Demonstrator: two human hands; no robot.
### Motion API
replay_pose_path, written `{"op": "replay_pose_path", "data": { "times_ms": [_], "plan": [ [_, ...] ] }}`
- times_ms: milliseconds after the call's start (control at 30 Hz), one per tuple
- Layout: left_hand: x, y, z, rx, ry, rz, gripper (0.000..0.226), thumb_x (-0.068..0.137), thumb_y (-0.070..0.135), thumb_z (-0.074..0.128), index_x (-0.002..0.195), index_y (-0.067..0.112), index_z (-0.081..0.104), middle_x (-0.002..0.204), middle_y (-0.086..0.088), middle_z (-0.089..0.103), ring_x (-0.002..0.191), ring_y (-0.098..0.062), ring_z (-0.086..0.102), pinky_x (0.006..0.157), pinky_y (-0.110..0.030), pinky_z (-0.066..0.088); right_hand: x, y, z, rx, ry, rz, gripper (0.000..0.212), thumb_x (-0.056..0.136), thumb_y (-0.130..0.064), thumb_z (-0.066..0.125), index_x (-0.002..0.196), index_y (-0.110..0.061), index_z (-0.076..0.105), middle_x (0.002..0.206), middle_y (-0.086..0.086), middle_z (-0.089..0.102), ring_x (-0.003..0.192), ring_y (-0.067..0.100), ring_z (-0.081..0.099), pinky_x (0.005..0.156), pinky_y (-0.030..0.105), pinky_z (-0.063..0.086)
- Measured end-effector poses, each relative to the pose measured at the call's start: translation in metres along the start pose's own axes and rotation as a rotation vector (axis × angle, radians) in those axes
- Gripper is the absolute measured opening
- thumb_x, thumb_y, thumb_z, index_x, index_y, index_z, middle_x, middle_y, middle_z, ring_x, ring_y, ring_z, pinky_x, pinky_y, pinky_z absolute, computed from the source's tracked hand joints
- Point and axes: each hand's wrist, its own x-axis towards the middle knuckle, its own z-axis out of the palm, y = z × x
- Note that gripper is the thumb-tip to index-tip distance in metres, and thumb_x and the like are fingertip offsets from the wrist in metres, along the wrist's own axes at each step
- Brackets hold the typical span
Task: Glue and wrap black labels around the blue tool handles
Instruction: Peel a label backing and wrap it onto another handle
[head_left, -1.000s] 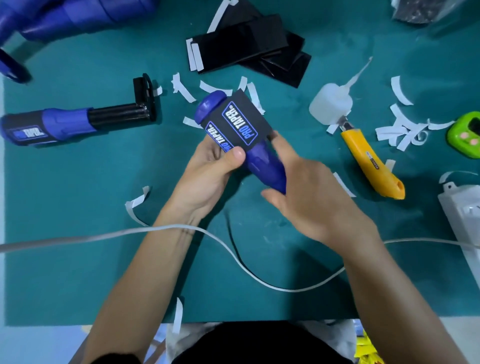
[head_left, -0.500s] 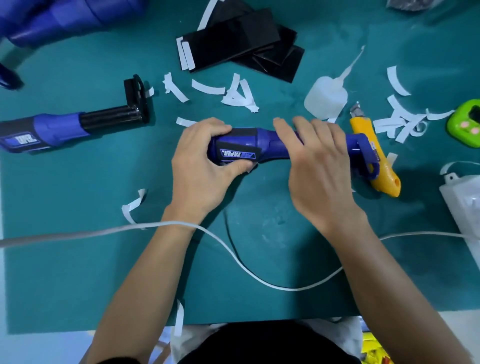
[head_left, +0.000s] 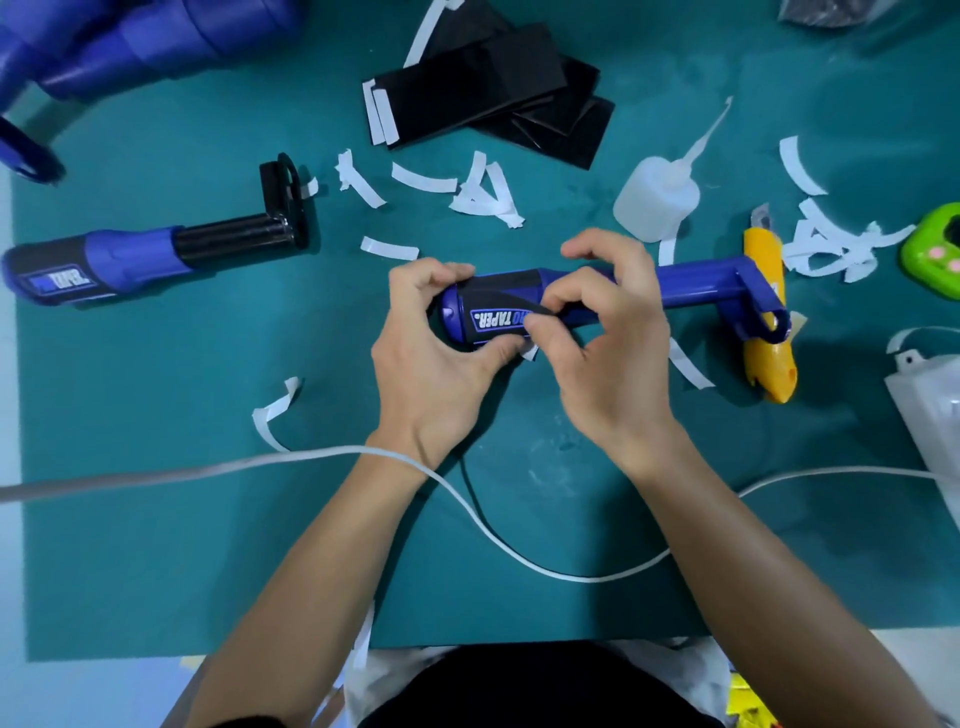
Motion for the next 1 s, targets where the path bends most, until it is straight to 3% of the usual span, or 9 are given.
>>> {"op": "replay_pose_path", "data": {
  "times_ms": [100, 167, 233, 300, 433, 667, 767, 867, 1000],
  "plan": [
    [-0.002, -0.001, 0.002, -0.021, -0.034, 0.008, 0.075, 0.066, 0.026, 0.096, 0.116, 0.050, 0.045, 0.120, 0.021, 0.064, 0.108, -0.004, 0.065, 0.091, -0.009, 0.045, -0.001, 0.004, 0.004, 0.018, 0.019, -0.015, 0.012, 0.084, -0.010, 0.076, 0.080, -0.012, 0.064, 0.120, -0.015, 0.051, 0.114, 0.014, 0.053, 0.096, 0.045, 0.047],
    [-0.001, 0.001, 0.004, -0.034, -0.086, 0.013, 0.074, 0.070, 0.027, 0.093, 0.127, 0.038, 0.047, 0.122, 0.018, 0.059, 0.112, -0.010, 0.063, 0.093, -0.015, 0.047, -0.001, 0.008, 0.007, 0.012, 0.041, -0.045, 0.012, 0.084, -0.011, 0.075, 0.081, -0.012, 0.064, 0.115, -0.019, 0.051, 0.111, -0.005, 0.047, 0.097, 0.044, 0.045],
    [-0.003, 0.002, 0.008, -0.083, -0.133, -0.009, 0.075, 0.073, 0.027, 0.089, 0.134, 0.028, 0.046, 0.126, 0.009, 0.055, 0.114, -0.016, 0.062, 0.096, -0.026, 0.051, 0.000, 0.011, 0.010, 0.003, 0.059, -0.082, 0.012, 0.084, -0.013, 0.074, 0.082, -0.014, 0.063, 0.111, -0.020, 0.053, 0.109, -0.012, 0.044, 0.098, 0.038, 0.041],
    [-0.005, 0.002, 0.010, -0.142, -0.147, -0.022, 0.072, 0.076, 0.026, 0.085, 0.137, 0.023, 0.046, 0.126, 0.004, 0.053, 0.113, -0.018, 0.061, 0.096, -0.031, 0.053, -0.001, 0.014, 0.013, -0.017, 0.073, -0.124, 0.012, 0.083, -0.016, 0.074, 0.081, -0.017, 0.062, 0.109, -0.022, 0.053, 0.106, -0.012, 0.045, 0.099, 0.029, 0.035],
    [-0.006, 0.000, 0.011, -0.152, -0.126, -0.027, 0.061, 0.078, 0.029, 0.080, 0.129, 0.026, 0.049, 0.123, 0.004, 0.055, 0.108, -0.018, 0.061, 0.092, -0.026, 0.050, -0.001, 0.017, 0.016, -0.034, 0.104, -0.149, 0.012, 0.086, -0.016, 0.072, 0.083, -0.016, 0.060, 0.108, -0.022, 0.052, 0.104, -0.012, 0.044, 0.098, 0.022, 0.031],
    [-0.003, -0.004, 0.012, -0.182, -0.123, -0.040, 0.053, 0.080, 0.015, 0.081, 0.118, 0.031, 0.049, 0.119, 0.000, 0.056, 0.103, -0.026, 0.061, 0.091, -0.052, 0.053, 0.000, 0.013, 0.020, -0.034, 0.145, -0.131, 0.014, 0.087, -0.012, 0.070, 0.084, -0.017, 0.056, 0.105, -0.021, 0.050, 0.103, 0.002, 0.049, 0.097, 0.020, 0.030],
    [-0.001, -0.003, 0.012, -0.212, -0.112, -0.055, 0.052, 0.078, 0.013, 0.082, 0.115, 0.032, 0.051, 0.118, 0.005, 0.057, 0.102, -0.020, 0.061, 0.089, -0.043, 0.054, 0.000, 0.010, 0.019, -0.042, 0.151, -0.119, 0.015, 0.086, -0.010, 0.071, 0.084, -0.014, 0.056, 0.103, -0.016, 0.053, 0.098, 0.007, 0.051, 0.096, 0.022, 0.031],
    [-0.001, -0.005, 0.009, -0.189, -0.111, -0.068, 0.060, 0.073, 0.014, 0.086, 0.118, 0.035, 0.052, 0.114, 0.016, 0.059, 0.100, -0.013, 0.062, 0.088, -0.029, 0.051, 0.000, 0.006, 0.018, -0.042, 0.153, -0.077, 0.015, 0.086, -0.013, 0.071, 0.082, -0.014, 0.056, 0.103, -0.014, 0.054, 0.100, -0.005, 0.048, 0.095, 0.025, 0.034],
    [0.001, -0.004, 0.004, -0.128, -0.098, -0.036, 0.102, 0.067, 0.016, 0.096, 0.139, 0.058, 0.037, 0.112, 0.025, 0.059, 0.115, -0.015, 0.064, 0.098, -0.023, 0.050, -0.007, 0.004, 0.014, -0.119, 0.100, -0.084, 0.016, 0.083, -0.016, 0.070, 0.081, -0.016, 0.054, 0.118, -0.007, 0.062, 0.108, 0.013, 0.054, 0.102, 0.018, 0.026]
  ]
}}
